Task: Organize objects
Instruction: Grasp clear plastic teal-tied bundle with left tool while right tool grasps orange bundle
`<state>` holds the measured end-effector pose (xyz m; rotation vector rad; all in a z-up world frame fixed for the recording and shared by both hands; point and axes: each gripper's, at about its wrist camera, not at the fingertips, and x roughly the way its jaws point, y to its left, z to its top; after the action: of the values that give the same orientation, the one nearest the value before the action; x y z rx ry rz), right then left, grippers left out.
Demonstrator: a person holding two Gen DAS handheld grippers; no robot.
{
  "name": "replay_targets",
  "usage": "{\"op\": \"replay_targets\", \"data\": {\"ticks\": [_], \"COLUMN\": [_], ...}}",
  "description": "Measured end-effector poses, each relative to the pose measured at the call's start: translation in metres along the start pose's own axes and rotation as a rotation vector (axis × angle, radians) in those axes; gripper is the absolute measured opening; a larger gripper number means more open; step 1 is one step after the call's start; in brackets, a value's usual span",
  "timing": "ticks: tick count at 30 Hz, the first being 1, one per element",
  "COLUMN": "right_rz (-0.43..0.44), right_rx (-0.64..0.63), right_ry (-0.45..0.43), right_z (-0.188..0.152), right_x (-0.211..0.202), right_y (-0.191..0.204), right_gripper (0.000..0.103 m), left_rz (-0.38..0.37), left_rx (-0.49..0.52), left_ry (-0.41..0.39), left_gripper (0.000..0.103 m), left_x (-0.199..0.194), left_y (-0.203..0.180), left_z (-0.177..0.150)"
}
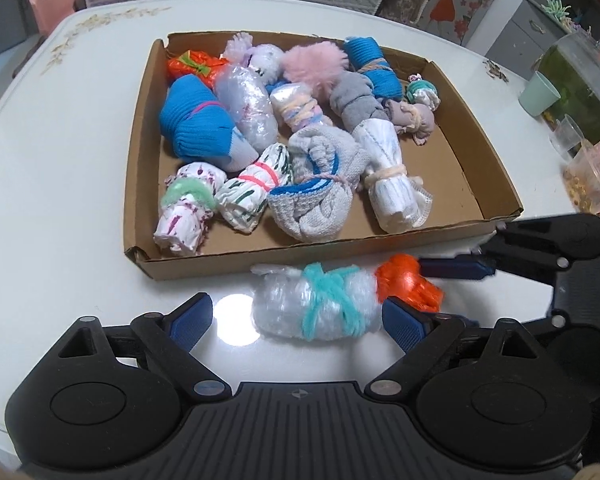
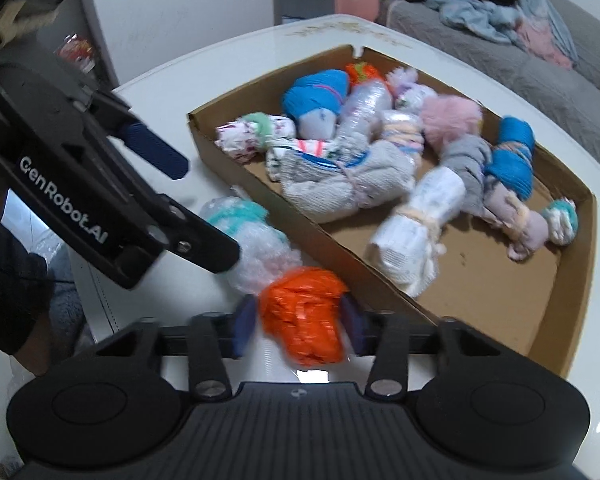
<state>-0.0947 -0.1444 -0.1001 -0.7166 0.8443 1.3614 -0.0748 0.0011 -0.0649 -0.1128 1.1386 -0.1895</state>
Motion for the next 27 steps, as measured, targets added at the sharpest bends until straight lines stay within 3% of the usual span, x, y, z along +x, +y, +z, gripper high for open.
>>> {"op": "replay_targets", "data": {"ticks": [11, 22, 27], "right_rz": [-0.003, -0.024, -0.015], "right_rx": [0.031, 0.037, 0.040], "right_ry": [0.036, 0.028, 0.050], "right_z": [-0.020, -0.015, -0.015], "right_x": [-0.015, -0.005, -0.002], "right_y": [-0.003, -0.006, -0.007], "right_gripper": [0.032, 0.047, 0.041], "left_rz": [0.040, 0.055, 0.042], "left_rx": [0.116, 0.179, 0.183], "left_ry": [-0.030, -0.083, -0.079], "left_gripper": [0.095, 0.094, 0.082], "left_x": [0.016, 0.026, 0.031], "left_y": [-0.022, -0.028, -0.027], "left_z": [-0.011, -0.015, -0.021]}}
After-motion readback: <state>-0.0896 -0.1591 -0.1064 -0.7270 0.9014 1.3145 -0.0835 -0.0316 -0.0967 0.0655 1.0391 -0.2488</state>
